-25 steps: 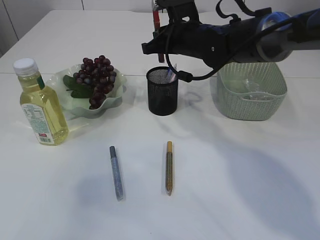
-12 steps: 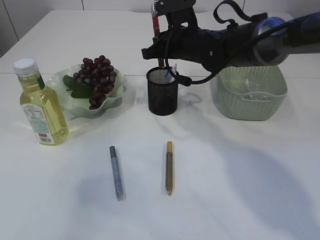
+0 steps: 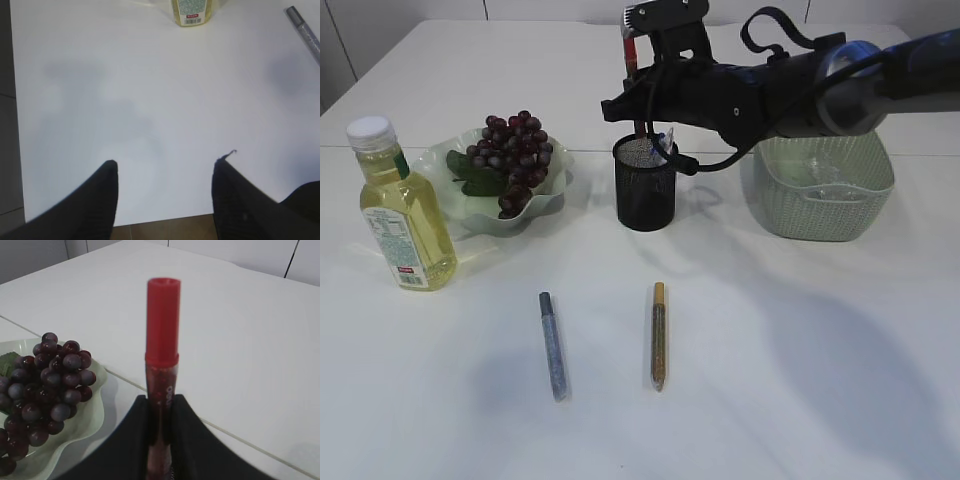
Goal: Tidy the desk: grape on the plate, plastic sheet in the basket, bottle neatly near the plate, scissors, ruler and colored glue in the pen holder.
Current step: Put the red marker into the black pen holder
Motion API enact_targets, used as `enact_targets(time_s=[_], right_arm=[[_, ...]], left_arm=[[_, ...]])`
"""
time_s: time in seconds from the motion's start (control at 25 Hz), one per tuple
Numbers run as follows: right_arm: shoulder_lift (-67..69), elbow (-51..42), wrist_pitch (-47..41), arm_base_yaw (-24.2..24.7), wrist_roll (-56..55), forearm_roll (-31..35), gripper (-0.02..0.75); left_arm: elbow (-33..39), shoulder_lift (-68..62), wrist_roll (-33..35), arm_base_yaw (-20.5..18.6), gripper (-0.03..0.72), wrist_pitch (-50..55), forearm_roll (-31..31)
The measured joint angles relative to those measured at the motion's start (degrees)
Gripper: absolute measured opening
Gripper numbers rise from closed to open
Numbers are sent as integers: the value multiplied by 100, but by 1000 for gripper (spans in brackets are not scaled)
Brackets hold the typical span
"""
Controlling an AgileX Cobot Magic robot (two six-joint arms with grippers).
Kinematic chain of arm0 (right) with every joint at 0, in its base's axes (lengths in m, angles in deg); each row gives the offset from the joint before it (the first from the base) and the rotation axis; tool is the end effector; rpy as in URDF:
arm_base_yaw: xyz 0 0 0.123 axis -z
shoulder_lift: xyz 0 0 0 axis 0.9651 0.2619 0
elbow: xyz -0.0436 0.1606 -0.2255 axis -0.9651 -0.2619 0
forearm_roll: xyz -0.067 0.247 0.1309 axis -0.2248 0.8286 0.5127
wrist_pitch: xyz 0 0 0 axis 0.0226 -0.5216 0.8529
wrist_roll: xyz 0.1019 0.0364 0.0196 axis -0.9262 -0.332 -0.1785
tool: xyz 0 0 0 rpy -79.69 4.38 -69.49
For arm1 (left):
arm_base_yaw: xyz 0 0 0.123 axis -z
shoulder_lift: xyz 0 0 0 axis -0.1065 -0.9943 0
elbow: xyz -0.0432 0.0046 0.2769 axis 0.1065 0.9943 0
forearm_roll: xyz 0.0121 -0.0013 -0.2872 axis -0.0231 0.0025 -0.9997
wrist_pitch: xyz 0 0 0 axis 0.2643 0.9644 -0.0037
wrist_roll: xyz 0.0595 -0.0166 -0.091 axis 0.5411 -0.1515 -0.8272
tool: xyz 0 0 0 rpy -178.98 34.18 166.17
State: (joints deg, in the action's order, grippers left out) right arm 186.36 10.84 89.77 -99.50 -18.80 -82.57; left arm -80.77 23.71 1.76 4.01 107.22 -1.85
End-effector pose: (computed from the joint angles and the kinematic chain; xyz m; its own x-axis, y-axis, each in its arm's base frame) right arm 0.5095 0.2339 0.1850 -0.2294 -0.2172 -0.9488 -0.4413 0.8920 -0.0975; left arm 0.1806 -0.0186 0.3496 -0.8318 0.2006 -0.5176 0.1550 0.9793 0.1306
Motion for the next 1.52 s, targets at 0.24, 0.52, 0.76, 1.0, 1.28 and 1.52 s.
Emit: enact_targets(time_s=[0.24, 0.52, 0.76, 1.0, 1.28, 1.52], right_arm=[[79, 56, 0, 0, -41, 0, 170], [79, 61, 0, 0, -86, 11, 301], [79, 148, -110, -44, -334, 11, 335], [-6, 439, -850, -44, -442, 11, 336], [-148, 1179, -2890, -44, -504, 379, 335], [-148, 2020, -4986, -44, -518, 626, 335]], left_arm=[[0, 0, 0, 0, 434, 0, 11], [0, 0, 0, 0, 434, 0, 62], [0, 0, 0, 0, 434, 0, 84], [0, 0, 0, 0, 434, 0, 131], [0, 0, -13, 0, 434, 0, 131], [0, 0, -120, 0, 434, 0, 131]])
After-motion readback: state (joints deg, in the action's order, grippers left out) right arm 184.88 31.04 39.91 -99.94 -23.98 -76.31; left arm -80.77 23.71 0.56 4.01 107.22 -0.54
